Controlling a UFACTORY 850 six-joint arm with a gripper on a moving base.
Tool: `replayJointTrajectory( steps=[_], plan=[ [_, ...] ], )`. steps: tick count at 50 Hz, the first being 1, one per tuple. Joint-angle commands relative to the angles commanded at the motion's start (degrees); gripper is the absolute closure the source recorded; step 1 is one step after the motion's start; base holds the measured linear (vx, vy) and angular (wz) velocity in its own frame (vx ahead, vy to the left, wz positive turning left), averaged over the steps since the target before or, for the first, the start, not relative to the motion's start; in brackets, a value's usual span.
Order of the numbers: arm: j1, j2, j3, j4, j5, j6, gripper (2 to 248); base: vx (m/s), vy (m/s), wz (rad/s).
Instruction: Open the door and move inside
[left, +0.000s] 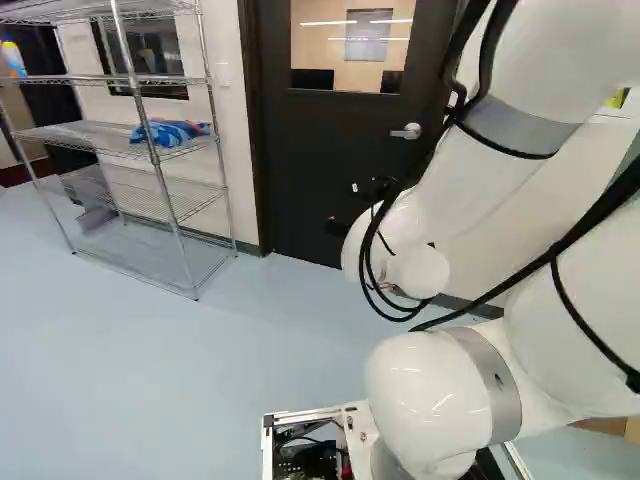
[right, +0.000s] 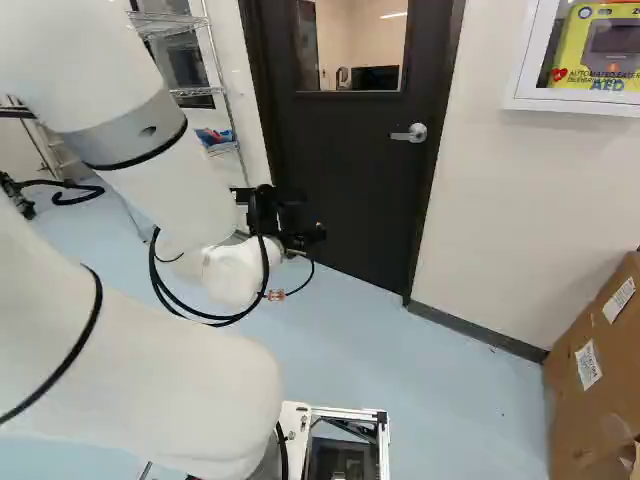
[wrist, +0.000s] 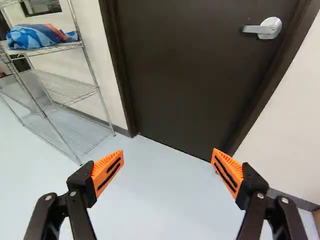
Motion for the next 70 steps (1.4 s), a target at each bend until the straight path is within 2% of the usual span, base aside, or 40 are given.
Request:
replayJointTrajectory(
  steps=[70],
  plan=[
    [0.0, 0.0, 0.0, 0.0, 0.0, 0.0, 3, 0.206, 0.009, -0.228]
  ],
)
